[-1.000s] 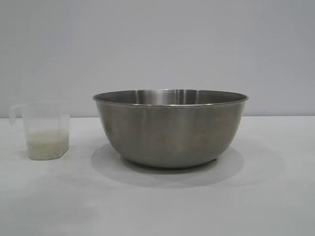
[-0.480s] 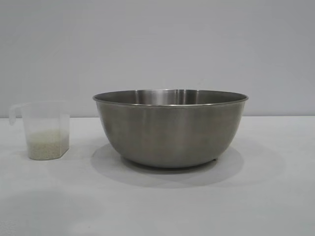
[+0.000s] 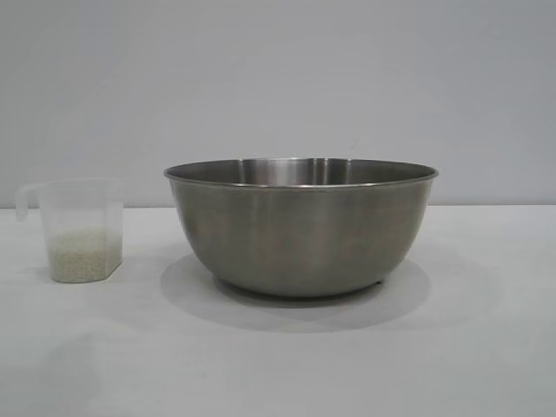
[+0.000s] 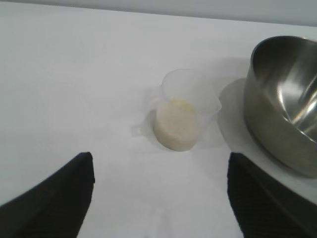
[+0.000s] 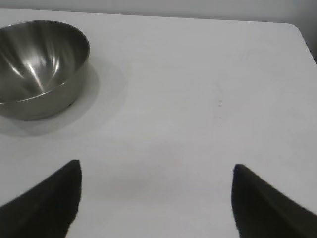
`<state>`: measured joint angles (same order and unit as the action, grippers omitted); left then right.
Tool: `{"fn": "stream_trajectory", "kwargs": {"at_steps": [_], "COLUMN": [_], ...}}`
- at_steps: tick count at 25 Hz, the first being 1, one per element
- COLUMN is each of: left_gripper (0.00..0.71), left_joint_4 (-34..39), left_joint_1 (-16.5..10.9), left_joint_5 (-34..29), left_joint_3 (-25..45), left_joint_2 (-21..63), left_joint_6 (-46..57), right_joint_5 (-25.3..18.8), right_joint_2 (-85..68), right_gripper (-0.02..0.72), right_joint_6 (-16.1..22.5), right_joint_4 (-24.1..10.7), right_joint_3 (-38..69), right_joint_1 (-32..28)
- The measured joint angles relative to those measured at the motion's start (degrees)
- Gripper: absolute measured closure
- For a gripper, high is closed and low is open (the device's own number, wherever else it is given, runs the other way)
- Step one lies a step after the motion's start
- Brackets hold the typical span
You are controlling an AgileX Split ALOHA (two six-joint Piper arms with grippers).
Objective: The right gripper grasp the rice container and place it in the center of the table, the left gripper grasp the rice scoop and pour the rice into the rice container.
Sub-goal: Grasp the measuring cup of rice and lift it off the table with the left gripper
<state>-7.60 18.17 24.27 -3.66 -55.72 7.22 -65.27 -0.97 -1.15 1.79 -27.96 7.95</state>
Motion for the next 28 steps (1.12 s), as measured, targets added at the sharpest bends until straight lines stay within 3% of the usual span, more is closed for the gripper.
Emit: {"fn": "stream_trajectory", "kwargs": {"at_steps": [6,7,10,12,14,20,28], "left_gripper": [0.214,0.278,0.379,0.366,0.366,0.392,0.392], "left_joint_4": [5.8,6.7,8.0,8.2,8.2,7.2,2.4], "left_joint_1": [0.0,0.0,0.0,0.0,0.0,0.0,0.0], "left_joint_5": [10.2,13.6,25.1,34.1,39.1,40.9,41.2], "left_joint_3": [0.0,0.0,0.0,0.0,-0.4,-2.8,-5.6], "left_joint_2": [-13.4,-16.0,-25.5,-31.3,-37.5,-51.1,-52.1], "left_joint_6": [0.1,0.1,0.1,0.1,0.1,-3.1,-3.5], "right_joint_5": [0.0,0.0,0.0,0.0,0.0,0.0,0.0], "right_joint_2": [0.0,0.0,0.0,0.0,0.0,0.0,0.0], "right_gripper": [0.137,0.137,0.137,0.137,0.137,0.137,0.137], "right_joint_6": [0.0,0.0,0.0,0.0,0.0,0.0,0.0], "right_joint_4": [0.0,0.0,0.0,0.0,0.0,0.0,0.0], "right_joint_3": [0.0,0.0,0.0,0.0,0.0,0.0,0.0], "right_joint_1": [0.0,0.0,0.0,0.0,0.0,0.0,0.0]}}
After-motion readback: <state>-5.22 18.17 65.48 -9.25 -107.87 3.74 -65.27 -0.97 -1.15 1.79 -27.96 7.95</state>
